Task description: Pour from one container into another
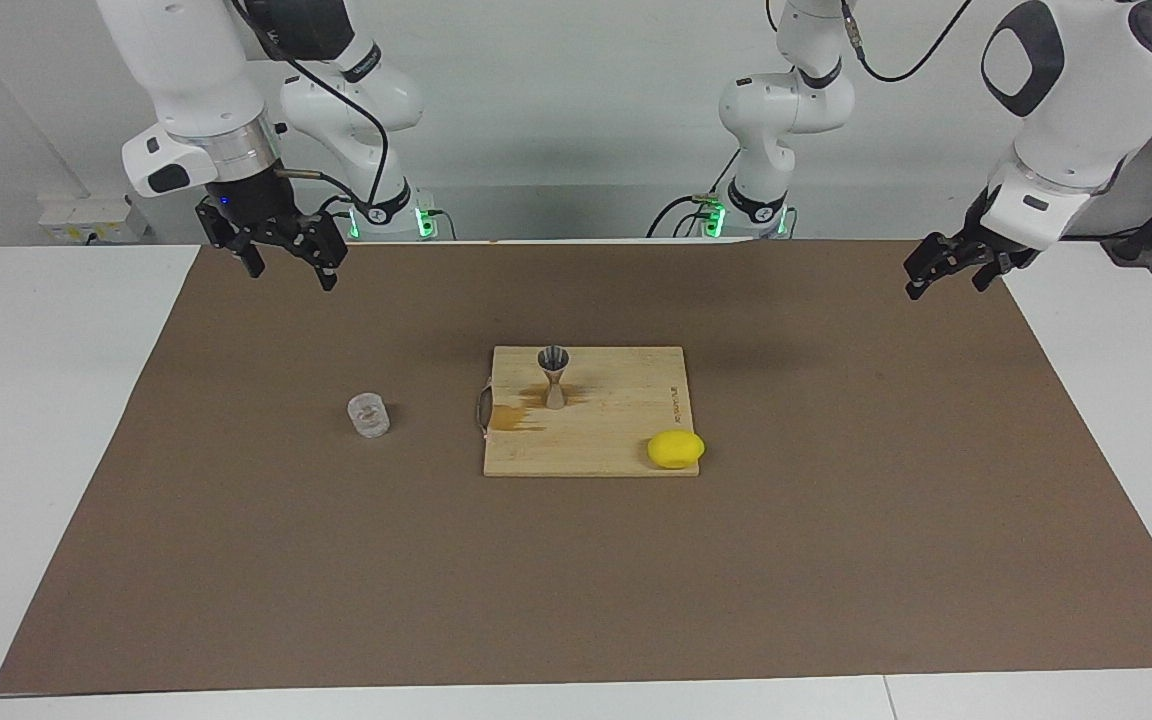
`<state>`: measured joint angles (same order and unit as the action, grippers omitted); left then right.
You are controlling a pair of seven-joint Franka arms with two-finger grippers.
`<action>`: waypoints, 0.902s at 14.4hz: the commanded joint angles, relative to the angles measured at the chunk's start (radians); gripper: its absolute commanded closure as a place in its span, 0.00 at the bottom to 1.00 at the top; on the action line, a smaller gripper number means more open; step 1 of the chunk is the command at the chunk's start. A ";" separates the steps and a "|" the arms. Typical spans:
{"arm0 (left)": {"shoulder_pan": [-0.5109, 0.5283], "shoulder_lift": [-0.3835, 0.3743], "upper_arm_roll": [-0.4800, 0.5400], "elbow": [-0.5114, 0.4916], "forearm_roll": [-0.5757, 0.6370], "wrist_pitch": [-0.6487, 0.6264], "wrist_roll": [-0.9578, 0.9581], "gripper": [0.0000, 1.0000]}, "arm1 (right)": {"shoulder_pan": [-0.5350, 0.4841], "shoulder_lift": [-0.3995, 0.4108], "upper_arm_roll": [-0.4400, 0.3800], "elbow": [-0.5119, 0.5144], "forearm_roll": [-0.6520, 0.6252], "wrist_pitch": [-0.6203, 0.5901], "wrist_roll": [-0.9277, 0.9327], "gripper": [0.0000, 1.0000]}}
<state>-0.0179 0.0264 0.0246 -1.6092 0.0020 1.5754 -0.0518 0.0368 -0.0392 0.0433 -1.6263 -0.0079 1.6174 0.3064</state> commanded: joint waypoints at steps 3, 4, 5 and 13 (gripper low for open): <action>-0.007 -0.017 0.006 -0.014 -0.010 0.008 -0.013 0.00 | -0.025 0.044 0.009 0.026 -0.023 -0.016 -0.069 0.01; -0.007 -0.017 0.006 -0.014 -0.011 0.008 -0.011 0.00 | -0.028 0.044 0.010 0.016 -0.021 -0.011 -0.067 0.01; -0.007 -0.017 0.006 -0.014 -0.011 0.008 -0.011 0.00 | -0.029 0.035 0.009 -0.003 -0.018 0.001 -0.067 0.01; -0.030 -0.019 0.006 -0.014 -0.040 0.006 -0.042 0.00 | -0.038 0.024 0.009 -0.017 -0.007 -0.028 -0.069 0.01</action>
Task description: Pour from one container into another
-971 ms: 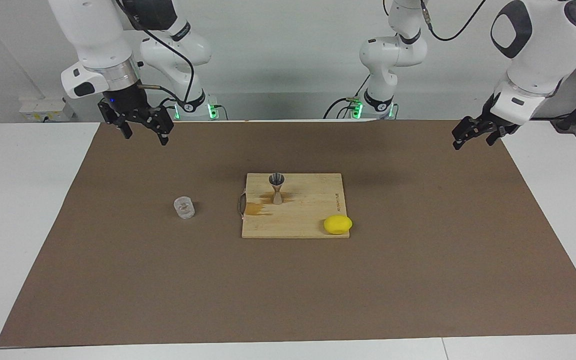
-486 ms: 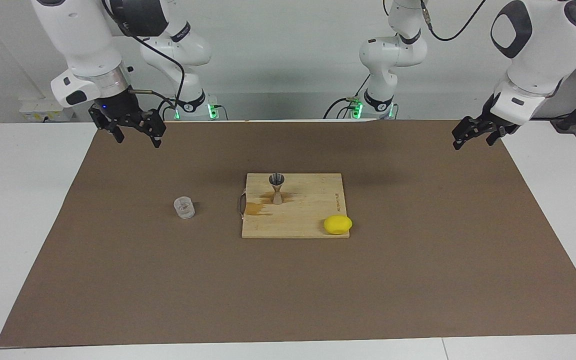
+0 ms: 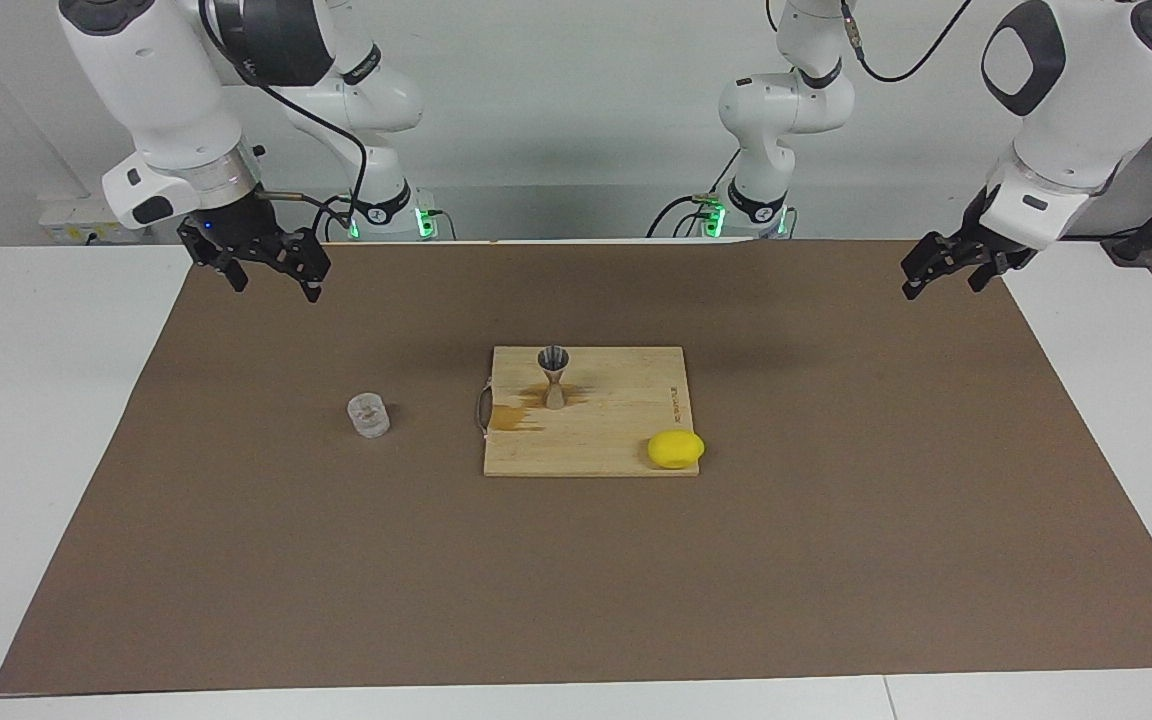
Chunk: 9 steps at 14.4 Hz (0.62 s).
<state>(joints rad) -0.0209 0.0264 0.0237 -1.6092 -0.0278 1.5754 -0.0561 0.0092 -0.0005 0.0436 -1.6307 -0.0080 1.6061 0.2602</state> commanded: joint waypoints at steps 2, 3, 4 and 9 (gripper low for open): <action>-0.031 -0.019 0.005 -0.008 -0.012 0.006 -0.065 0.00 | -0.012 -0.022 0.010 -0.029 -0.003 -0.020 -0.038 0.01; -0.031 -0.019 0.005 -0.006 -0.014 0.008 -0.065 0.00 | -0.012 -0.026 0.010 -0.032 -0.003 -0.015 -0.050 0.01; -0.031 -0.019 0.005 -0.005 -0.020 0.006 -0.067 0.00 | -0.012 -0.026 0.010 -0.032 -0.003 -0.012 -0.061 0.01; -0.031 -0.019 0.004 -0.005 -0.021 0.008 -0.068 0.00 | -0.011 -0.026 0.010 -0.032 -0.001 -0.012 -0.059 0.01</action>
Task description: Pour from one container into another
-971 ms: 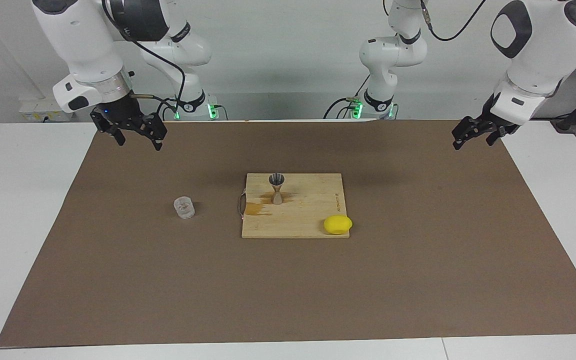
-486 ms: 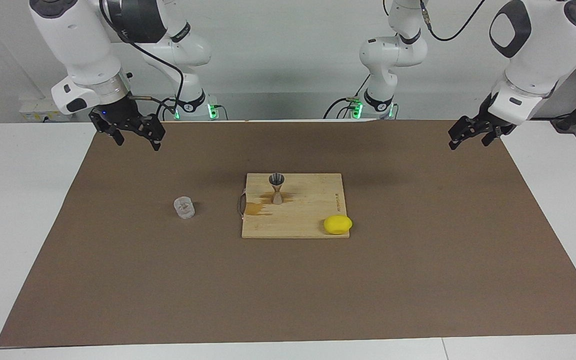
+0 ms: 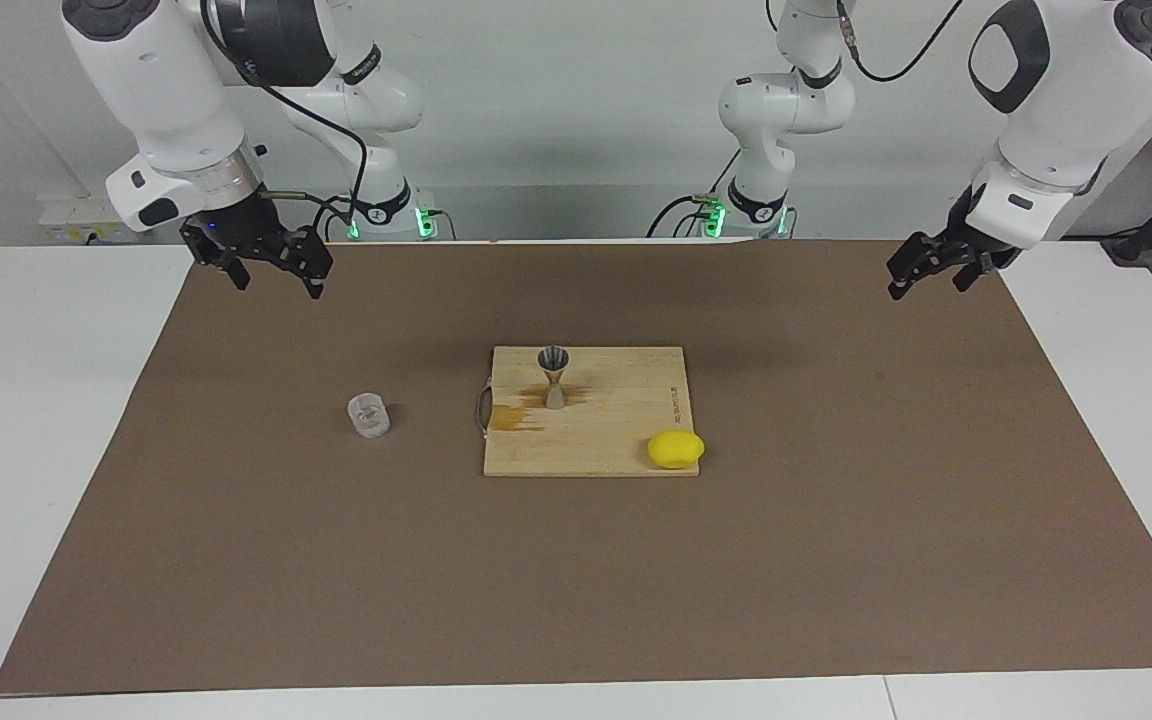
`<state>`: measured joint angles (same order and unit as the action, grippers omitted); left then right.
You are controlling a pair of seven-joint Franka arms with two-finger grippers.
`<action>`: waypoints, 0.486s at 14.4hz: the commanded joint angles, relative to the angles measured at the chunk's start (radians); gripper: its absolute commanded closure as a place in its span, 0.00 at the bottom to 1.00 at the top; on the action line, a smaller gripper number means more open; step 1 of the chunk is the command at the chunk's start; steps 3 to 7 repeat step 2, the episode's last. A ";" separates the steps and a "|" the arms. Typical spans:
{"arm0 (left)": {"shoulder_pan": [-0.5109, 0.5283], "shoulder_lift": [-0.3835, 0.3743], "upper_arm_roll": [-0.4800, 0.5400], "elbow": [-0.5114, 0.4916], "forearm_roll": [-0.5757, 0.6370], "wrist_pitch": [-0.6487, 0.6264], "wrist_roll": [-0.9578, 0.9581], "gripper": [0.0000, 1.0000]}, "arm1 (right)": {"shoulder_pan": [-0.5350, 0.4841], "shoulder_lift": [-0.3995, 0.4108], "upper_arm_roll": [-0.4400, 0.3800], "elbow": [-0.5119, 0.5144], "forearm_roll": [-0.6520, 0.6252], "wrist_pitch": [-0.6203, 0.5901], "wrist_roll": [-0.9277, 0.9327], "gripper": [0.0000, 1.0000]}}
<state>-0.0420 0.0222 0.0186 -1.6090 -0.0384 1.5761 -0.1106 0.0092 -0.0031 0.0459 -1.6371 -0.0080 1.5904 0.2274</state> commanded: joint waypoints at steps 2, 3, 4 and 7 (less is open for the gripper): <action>-0.010 -0.016 0.011 -0.005 -0.011 0.007 -0.014 0.00 | -0.011 -0.023 0.008 -0.026 0.000 0.003 -0.026 0.01; -0.010 -0.016 0.011 -0.005 -0.011 0.007 -0.014 0.00 | -0.011 -0.023 0.008 -0.026 0.000 0.003 -0.026 0.01; -0.010 -0.016 0.011 -0.005 -0.011 0.007 -0.014 0.00 | -0.011 -0.023 0.008 -0.026 0.000 0.003 -0.026 0.01; -0.010 -0.016 0.011 -0.005 -0.011 0.007 -0.014 0.00 | -0.011 -0.023 0.008 -0.026 0.000 0.003 -0.026 0.01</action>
